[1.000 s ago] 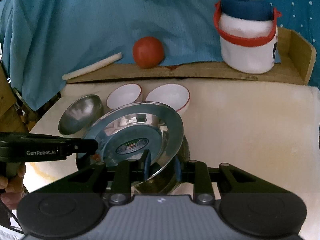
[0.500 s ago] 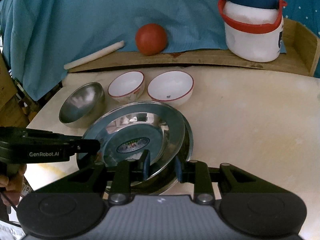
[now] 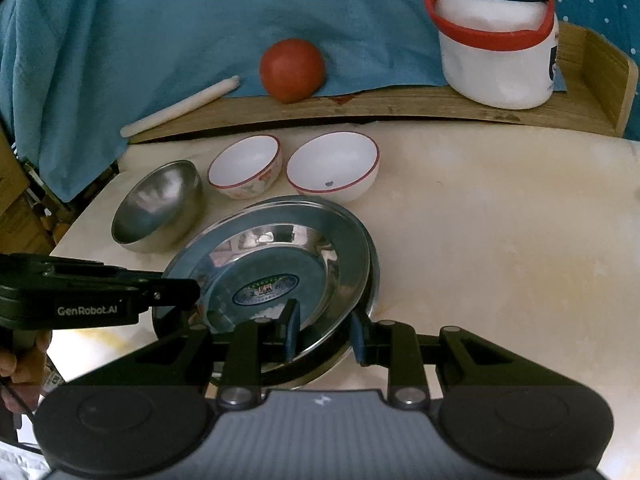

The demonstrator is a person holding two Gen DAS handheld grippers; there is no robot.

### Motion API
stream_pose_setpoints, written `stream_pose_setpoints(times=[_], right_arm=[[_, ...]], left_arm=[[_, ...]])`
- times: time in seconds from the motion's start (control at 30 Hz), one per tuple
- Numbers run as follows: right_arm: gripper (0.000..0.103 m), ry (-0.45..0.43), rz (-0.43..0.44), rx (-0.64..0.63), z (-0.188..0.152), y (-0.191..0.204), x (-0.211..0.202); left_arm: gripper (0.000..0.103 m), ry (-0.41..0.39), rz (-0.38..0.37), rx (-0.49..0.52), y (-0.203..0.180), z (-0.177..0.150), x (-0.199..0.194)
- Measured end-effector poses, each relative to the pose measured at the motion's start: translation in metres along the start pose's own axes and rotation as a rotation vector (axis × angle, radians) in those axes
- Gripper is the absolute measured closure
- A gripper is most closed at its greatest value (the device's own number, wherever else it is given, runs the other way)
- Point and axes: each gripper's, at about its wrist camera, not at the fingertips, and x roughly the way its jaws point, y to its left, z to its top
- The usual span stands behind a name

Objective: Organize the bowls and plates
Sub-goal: 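Lower the small dark plate onto the stack and open both grippers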

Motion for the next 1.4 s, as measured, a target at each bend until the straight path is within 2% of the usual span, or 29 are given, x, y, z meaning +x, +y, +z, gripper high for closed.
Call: stream_pose_setpoints(times=[0.83, 1.1, 1.3, 1.4], right_arm=[[0.070, 0.005, -0.006, -0.016, -0.0017, 0.0043, 0.0020], [0.064, 0.010, -0.007, -0.047, -0.0017, 0.0079, 0.0031], [0.063, 0.012, -0.010, -0.060, -0.0009, 0.0086, 0.0032], [0.056, 0.008, -0.026, -0.064, -0.0005, 0.0082, 0.0023]], left_arm=[[0.073, 0.002, 0.009, 0.004, -0.0004, 0.0015, 0.0005], [0.073, 0.001, 0.013, 0.004, -0.0024, 0.0013, 0.0008], [0.072, 0.004, 0.021, 0.001, -0.0019, 0.0006, 0.0008], [0.072, 0.004, 0.019, -0.003, -0.0016, -0.0002, 0.0008]])
